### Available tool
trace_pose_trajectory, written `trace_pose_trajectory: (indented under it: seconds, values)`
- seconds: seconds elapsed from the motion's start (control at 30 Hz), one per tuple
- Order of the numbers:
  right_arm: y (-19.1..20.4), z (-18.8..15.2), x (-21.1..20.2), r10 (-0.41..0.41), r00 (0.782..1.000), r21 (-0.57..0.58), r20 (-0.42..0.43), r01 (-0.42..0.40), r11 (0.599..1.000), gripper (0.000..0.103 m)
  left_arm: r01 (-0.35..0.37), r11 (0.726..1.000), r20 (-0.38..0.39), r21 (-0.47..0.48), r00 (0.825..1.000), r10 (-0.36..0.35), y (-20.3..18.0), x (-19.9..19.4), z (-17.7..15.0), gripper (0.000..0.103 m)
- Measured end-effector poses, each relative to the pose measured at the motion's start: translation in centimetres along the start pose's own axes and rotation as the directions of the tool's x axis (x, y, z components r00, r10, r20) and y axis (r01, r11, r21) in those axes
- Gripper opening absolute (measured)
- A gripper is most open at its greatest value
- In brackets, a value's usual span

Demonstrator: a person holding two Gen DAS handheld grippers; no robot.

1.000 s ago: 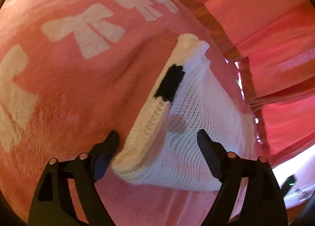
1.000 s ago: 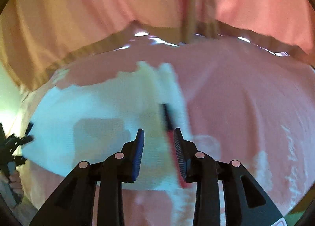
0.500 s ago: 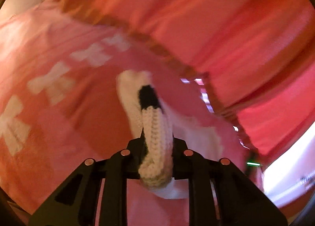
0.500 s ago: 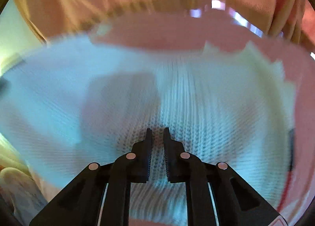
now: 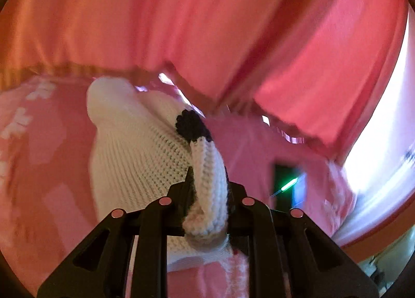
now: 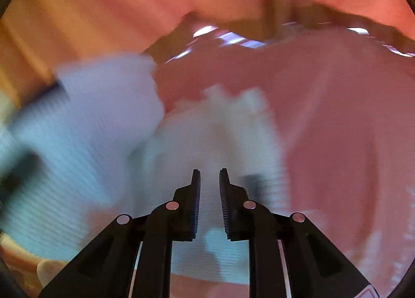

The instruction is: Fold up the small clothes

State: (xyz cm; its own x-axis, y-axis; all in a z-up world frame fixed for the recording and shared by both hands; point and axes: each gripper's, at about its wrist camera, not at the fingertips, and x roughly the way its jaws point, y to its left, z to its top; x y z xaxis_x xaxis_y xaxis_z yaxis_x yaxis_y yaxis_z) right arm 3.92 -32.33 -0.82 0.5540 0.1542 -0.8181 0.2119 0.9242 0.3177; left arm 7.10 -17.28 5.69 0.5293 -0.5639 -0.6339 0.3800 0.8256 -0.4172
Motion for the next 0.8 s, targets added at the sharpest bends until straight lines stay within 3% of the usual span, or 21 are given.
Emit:
trace_pose_trajectory:
  seconds: [0.13, 0.23, 0.27, 0.3, 0.37, 0.47, 0.6, 0.7, 0.8]
  values:
    - [-5.0, 0.3, -2.0, 0.013, 1.0, 0.111, 0.019, -0.015, 0.994, 0.019, -0.041, 0.999, -0.144, 0.027, 0.989, 0.044, -1.6, 6.3, -4.0, 0.02]
    - [-5.5, 0.0, -2.4, 0.021, 1.0, 0.082, 0.011, -0.022, 0.996, 0.033, -0.059, 0.997, -0.21, 0.042, 0.975, 0.067, -1.2, 8.3, -7.8, 0.03]
    - [-5.6, 0.3, -2.4, 0.037, 0.999, 0.063, 0.005, -0.037, 0.997, 0.045, -0.051, 0.998, -0.21, 0.034, 0.976, 0.057, -1.0, 8.2, -8.9, 0.035]
    - [-4.6, 0.0, -2.3, 0.049, 0.999, 0.045, 0.001, -0.049, 0.998, 0.052, -0.031, 0.999, -0.205, 0.028, 0.978, 0.036, -0.5, 7.6, -10.2, 0.047]
    - [-3.3, 0.1, -1.7, 0.081, 0.997, -0.004, -0.018, -0.081, 0.997, 0.058, -0.019, 0.999, -0.173, 0.036, 0.985, 0.025, 0.5, 5.6, -11.6, 0.055]
    - [-1.7, 0.0, 0.0, 0.119, 0.99, -0.048, -0.07, -0.122, 0.991, 0.061, -0.066, 0.994, -0.117, 0.089, 0.99, 0.076, 1.7, 2.5, -12.7, 0.064]
    - [0.4, 0.3, 1.9, 0.196, 0.97, -0.041, -0.143, -0.204, 0.978, 0.062, -0.148, 0.982, -0.081, 0.117, 0.984, 0.158, 3.6, -0.5, -13.1, 0.069]
    - [2.1, 0.7, 2.6, 0.123, 0.984, -0.114, -0.129, -0.137, 0.984, 0.069, -0.171, 0.98, -0.097, 0.098, 0.979, 0.18, 4.5, -0.7, -13.1, 0.071]
    - [3.1, 0.9, 4.6, 0.079, 0.983, -0.147, -0.163, -0.103, 0.984, 0.068, -0.204, 0.972, -0.119, 0.12, 0.969, 0.218, 4.8, 0.5, -13.1, 0.076]
